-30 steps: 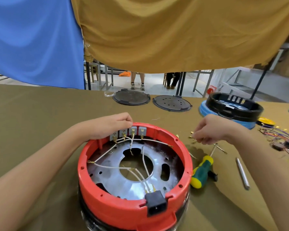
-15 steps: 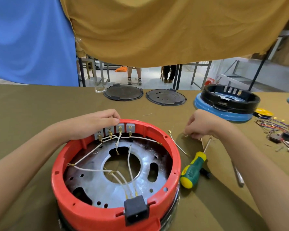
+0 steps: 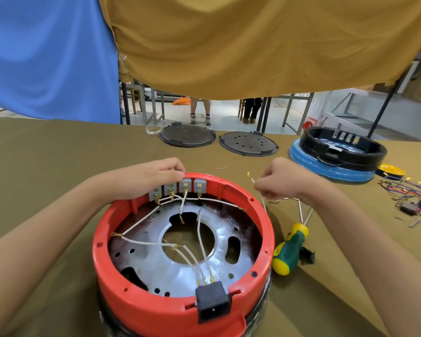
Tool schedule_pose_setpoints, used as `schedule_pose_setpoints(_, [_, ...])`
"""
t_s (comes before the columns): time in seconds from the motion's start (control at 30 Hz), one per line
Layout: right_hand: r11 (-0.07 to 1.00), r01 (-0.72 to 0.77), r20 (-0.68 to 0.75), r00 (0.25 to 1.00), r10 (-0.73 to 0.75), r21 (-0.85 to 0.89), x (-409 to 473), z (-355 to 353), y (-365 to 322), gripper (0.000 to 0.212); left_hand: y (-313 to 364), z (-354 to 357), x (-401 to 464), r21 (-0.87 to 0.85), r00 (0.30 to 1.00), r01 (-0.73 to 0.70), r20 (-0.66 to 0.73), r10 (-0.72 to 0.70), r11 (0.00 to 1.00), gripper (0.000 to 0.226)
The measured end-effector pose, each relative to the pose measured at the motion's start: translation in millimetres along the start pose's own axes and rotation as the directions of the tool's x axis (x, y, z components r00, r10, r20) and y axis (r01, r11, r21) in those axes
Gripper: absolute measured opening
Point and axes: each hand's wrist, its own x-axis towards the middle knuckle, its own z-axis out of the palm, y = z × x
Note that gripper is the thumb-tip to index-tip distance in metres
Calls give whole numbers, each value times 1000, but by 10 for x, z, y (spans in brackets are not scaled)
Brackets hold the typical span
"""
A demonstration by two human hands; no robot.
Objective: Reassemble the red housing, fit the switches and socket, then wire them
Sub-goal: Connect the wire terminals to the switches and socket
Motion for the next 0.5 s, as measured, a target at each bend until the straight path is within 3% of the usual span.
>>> schedule_pose_setpoints(0.1, [938, 116, -93, 992, -90, 327, -117, -179, -172, 16, 1, 1, -12, 6, 1000, 5, 0, -5, 1000, 20])
schedule_pose_setpoints(0.17, [805, 179, -111, 984, -141, 566, -229, -261, -326, 13, 19, 4, -11, 15, 1000, 5, -4, -5, 1000, 20])
schedule_pose_setpoints(0.23, [697, 200, -57, 973, -223, 688, -349, -272, -477, 10, 38, 9, -10, 23, 1000, 4, -6, -3, 1000, 20])
schedule_pose_setpoints(0.37, [674, 193, 45, 947, -319, 713, -497, -179, -671, 7, 43, 18, -11, 17, 1000, 14, -2, -14, 1000, 20])
schedule_pose_setpoints(0.5, [777, 150, 203, 919, -337, 612, -545, 25, -753, 14, 63, 21, -3, 13, 1000, 1, 0, -1, 1000, 21])
